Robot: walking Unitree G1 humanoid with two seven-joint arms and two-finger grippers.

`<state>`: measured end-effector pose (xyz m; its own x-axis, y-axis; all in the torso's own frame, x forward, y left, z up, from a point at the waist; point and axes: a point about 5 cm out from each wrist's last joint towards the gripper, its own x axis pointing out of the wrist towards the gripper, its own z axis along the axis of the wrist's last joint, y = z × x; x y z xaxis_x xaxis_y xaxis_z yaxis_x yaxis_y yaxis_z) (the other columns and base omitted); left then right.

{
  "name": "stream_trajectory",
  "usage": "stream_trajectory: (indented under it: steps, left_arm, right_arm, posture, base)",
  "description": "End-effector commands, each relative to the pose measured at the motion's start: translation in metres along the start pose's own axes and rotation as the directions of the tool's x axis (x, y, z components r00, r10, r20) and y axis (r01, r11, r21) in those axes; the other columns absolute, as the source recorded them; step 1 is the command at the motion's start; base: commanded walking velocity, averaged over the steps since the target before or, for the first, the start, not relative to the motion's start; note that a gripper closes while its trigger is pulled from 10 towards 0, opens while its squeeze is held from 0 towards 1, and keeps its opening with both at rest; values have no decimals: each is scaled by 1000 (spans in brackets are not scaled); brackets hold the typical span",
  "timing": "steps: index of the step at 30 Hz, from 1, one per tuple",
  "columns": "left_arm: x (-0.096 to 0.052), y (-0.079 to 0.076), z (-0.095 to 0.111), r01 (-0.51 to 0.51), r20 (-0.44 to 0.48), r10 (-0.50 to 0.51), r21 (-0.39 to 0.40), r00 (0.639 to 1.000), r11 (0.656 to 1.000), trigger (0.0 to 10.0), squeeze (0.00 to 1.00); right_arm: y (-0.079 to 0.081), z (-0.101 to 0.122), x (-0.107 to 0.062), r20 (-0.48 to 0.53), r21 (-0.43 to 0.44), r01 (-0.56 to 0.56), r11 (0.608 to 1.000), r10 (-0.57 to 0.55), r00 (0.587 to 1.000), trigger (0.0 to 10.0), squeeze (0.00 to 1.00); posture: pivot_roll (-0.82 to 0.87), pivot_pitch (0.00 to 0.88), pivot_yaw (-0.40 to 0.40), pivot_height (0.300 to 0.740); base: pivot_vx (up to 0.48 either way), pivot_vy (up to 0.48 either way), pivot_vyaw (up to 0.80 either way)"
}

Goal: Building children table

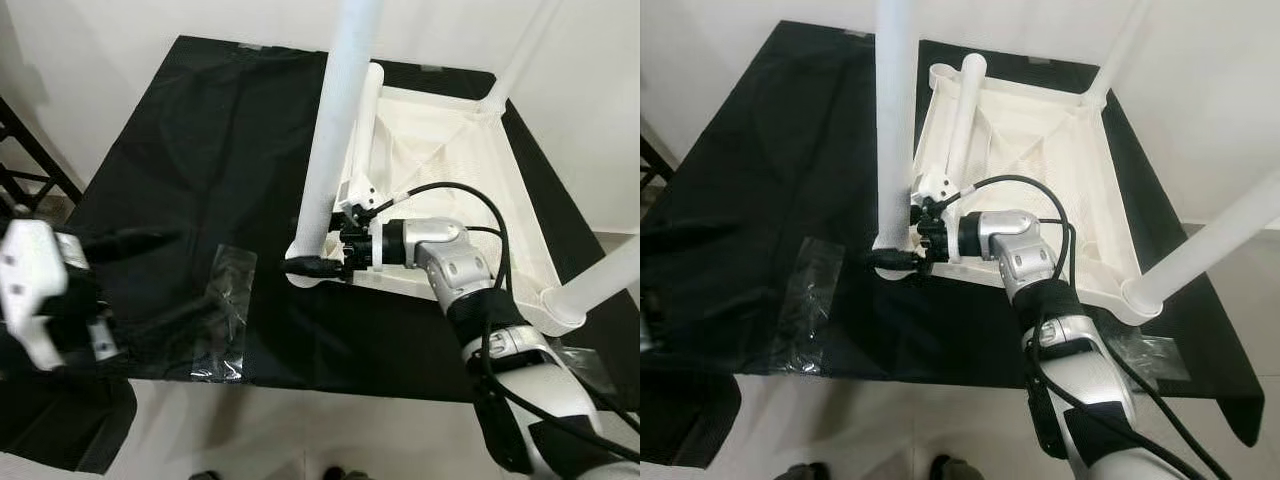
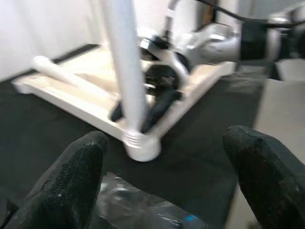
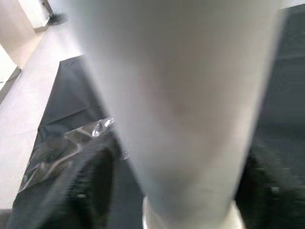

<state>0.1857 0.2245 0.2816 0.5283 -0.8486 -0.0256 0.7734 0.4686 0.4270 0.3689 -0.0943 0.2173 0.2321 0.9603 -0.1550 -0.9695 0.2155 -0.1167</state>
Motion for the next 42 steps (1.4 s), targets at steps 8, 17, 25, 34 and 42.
stream_trajectory:
  steps: [8,17,25,34,42]
  left_arm:
    - [-3,-14,-9,99,-33,-102,-75,994,992,10000,0]
    - [-6,-26,-14,78,3,-78,-126,997,989,10000,0]
    - [-5,-30,-20,66,40,-60,-162,997,985,10000,0]
    - [4,-34,-21,66,67,-56,-165,996,984,10000,0]
    - [14,-37,-25,73,83,-59,-172,995,982,10000,0]
  right_arm:
    - [2,-40,-5,-79,59,215,975,-210,974,0,0]
    - [52,-82,2,-212,137,736,663,-706,675,0,0]
    - [55,-71,0,-174,116,714,690,-694,699,0,0]
    - [57,-50,-5,-157,126,702,701,-684,712,10000,1000]
    - [49,1,-13,150,-7,204,979,-200,968,10000,0]
  posture:
    - [182,208,-124,740]
    - [161,218,-123,740]
    - [156,213,-128,740]
    - [151,208,-128,740]
    - [153,196,-117,740]
  base:
    - [0,0,0]
    - [0,0,0]
    - [0,0,0]
    - [0,0,0]
    - [0,0,0]
